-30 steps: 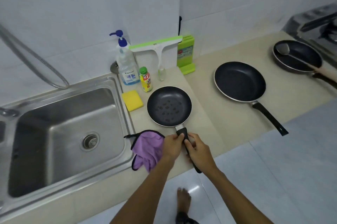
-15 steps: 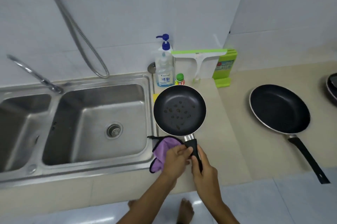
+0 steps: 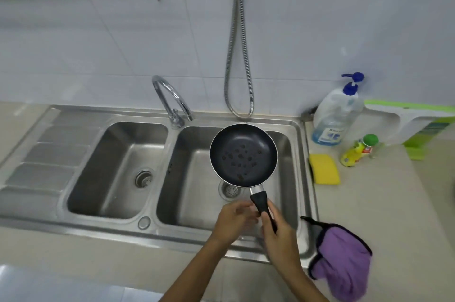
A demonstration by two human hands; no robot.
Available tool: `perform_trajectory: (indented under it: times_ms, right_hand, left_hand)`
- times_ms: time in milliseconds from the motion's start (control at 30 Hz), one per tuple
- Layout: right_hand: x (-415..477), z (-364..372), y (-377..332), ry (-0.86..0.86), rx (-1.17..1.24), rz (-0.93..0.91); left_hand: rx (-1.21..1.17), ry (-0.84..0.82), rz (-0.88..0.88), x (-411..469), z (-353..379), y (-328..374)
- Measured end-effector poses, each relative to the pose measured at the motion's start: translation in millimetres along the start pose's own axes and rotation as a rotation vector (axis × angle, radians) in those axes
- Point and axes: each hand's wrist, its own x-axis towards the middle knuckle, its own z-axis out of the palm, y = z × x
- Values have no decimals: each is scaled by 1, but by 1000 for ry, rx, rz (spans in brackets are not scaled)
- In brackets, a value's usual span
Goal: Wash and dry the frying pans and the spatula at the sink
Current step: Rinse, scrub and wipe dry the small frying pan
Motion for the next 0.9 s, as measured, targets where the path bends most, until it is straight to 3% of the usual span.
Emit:
perform_trajectory:
  times_ms: [100, 233, 400, 500, 667, 767, 900]
  right_hand:
    - [13, 34, -4, -19, 12, 9]
    - [22, 56, -16, -56, -13, 19]
    - [33, 68, -28, -74, -53, 48]
    - [35, 71, -32, -82, -70, 23]
    - [37, 72, -29, -74, -106, 35]
    - [38, 71, -23, -84, -109, 31]
    - [42, 71, -19, -77, -106, 42]
  left_hand:
    - [295, 222, 34, 17, -82, 13]
    - [723, 491, 226, 53, -161, 65]
    - [1012, 438, 477, 135, -210, 133]
    - [1227, 380, 470, 177, -226, 143]
    - [1257, 381, 424, 176, -233, 117]
    - [1173, 444, 496, 177, -235, 108]
    - [1267, 384, 606, 190, -235, 121]
